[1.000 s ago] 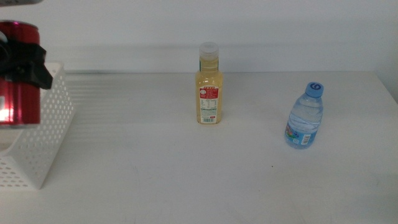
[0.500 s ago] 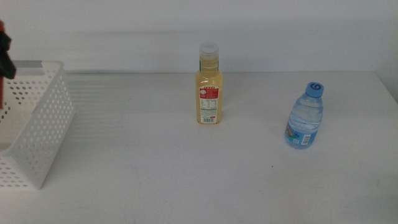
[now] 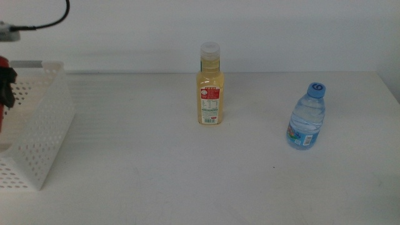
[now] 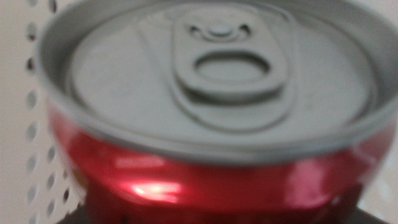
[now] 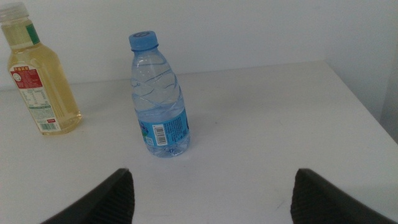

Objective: Use arms to grab the bottles and put them into the dustbin to the left of the table.

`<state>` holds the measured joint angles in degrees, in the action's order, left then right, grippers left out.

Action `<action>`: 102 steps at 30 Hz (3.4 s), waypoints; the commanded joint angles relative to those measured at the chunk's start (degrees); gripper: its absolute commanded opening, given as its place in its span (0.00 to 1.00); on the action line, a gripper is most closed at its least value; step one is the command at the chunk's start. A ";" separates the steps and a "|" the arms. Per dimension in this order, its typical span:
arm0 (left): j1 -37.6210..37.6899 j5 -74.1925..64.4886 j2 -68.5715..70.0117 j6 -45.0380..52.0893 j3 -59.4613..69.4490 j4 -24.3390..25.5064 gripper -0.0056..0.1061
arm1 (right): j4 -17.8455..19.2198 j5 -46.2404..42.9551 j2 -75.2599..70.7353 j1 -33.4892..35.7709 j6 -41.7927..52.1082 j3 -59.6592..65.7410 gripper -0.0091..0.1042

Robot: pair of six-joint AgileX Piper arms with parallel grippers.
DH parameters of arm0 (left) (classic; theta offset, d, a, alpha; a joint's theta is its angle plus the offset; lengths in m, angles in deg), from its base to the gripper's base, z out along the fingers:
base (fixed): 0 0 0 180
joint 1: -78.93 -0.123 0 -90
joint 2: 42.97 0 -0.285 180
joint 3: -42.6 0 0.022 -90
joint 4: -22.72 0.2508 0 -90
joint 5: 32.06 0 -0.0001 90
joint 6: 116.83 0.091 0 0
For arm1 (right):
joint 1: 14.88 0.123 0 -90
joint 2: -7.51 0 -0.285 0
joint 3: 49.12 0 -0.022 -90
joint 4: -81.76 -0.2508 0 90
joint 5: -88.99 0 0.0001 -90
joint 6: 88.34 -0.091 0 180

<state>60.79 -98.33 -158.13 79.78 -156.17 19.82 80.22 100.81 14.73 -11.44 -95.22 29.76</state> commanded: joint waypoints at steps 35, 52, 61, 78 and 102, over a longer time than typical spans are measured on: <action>0.30 7.52 -11.95 1.90 -2.39 -2.62 0.26 | 0.35 -4.32 -1.56 -0.23 0.74 -0.50 0.66; 0.32 -9.36 -11.48 -2.66 -12.85 -2.39 0.86 | 0.35 -4.32 -1.56 -0.23 0.74 -0.50 0.66; 3.89 -8.36 3.07 -5.33 -8.60 -3.96 0.84 | 0.35 -4.32 -1.56 -0.23 0.74 -0.50 0.66; 18.73 19.53 40.93 -14.27 21.67 -2.08 0.84 | 0.35 -4.32 -1.56 -0.23 0.74 -0.50 0.66; 44.97 93.66 44.06 -13.83 67.60 -6.93 0.84 | 0.35 -4.32 -1.56 -0.23 0.74 -0.50 0.66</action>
<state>104.42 -16.56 -113.86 66.08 -89.56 13.38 80.22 100.81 14.73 -11.44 -95.22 29.76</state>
